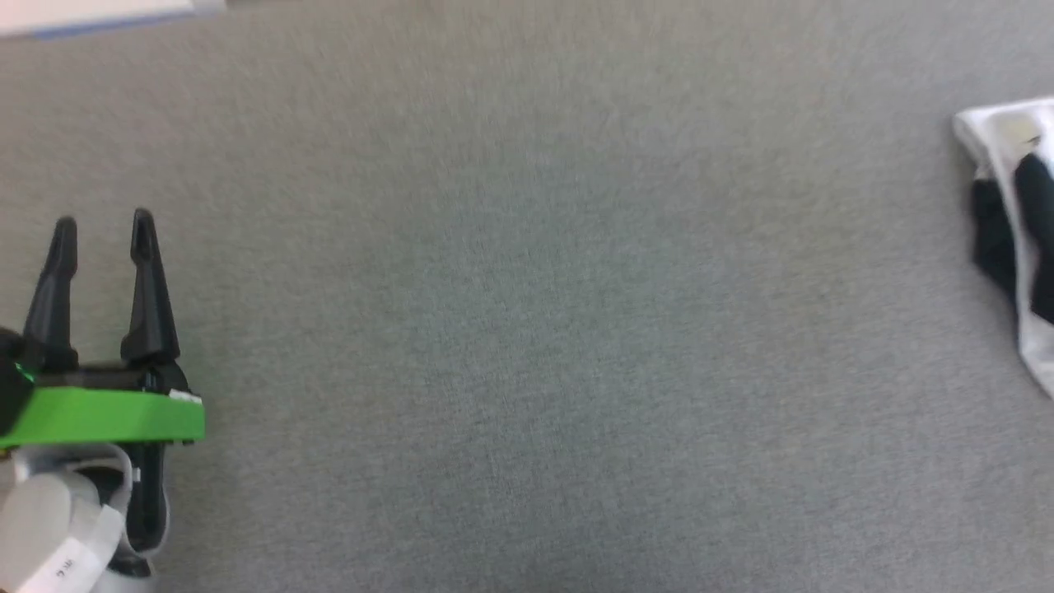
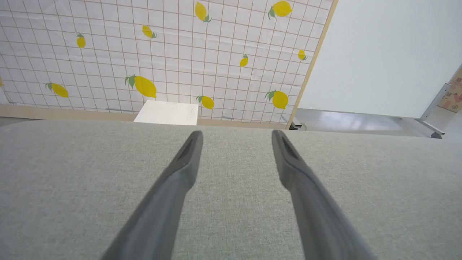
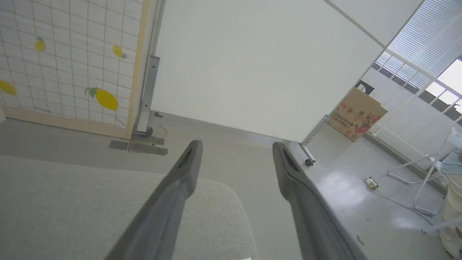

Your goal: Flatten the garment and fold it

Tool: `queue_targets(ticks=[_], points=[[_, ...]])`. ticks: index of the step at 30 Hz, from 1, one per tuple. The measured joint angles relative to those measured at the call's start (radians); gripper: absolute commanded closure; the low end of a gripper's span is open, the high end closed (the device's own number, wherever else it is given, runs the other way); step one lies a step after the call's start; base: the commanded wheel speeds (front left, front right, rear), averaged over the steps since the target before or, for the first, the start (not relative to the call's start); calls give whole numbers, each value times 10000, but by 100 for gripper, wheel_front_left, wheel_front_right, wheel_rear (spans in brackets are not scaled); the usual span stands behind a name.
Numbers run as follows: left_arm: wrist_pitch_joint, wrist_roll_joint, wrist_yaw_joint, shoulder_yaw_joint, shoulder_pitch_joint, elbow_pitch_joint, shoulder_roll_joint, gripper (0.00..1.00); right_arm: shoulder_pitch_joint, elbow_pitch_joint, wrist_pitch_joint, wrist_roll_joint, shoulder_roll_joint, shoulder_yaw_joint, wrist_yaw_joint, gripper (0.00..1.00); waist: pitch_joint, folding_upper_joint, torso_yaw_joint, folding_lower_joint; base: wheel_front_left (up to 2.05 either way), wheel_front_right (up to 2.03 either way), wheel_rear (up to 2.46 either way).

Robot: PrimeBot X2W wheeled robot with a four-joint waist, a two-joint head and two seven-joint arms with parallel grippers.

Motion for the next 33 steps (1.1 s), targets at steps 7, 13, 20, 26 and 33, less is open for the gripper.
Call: queue_targets(ticks=[7,13,20,26,33], points=[[-194,113,654,336,420,247,-593,0,-619,-291,-1657,303,3074,537,2,0,-1533,0,162,-1,0,0,0],[-224,454,1016,349,700,403,-1007,0,254,-155,-3511,270,5129,545,-2,0,-2732,0,378,-1,0,0,0],[-238,784,1246,-138,815,872,-1379,0,2499,-115,-5200,779,5544,447,-4,0,-3892,0,812,-1,0,0,0],[-222,1070,1290,-564,892,1440,-1613,0,4556,169,-5825,1459,5561,1003,-4,0,-4621,0,1251,-1,0,0,0],[-205,1248,1300,-1049,1030,2184,-1699,0,5975,412,-6059,1129,5565,1028,-4,0,-4953,0,1674,-1,0,0,0]])
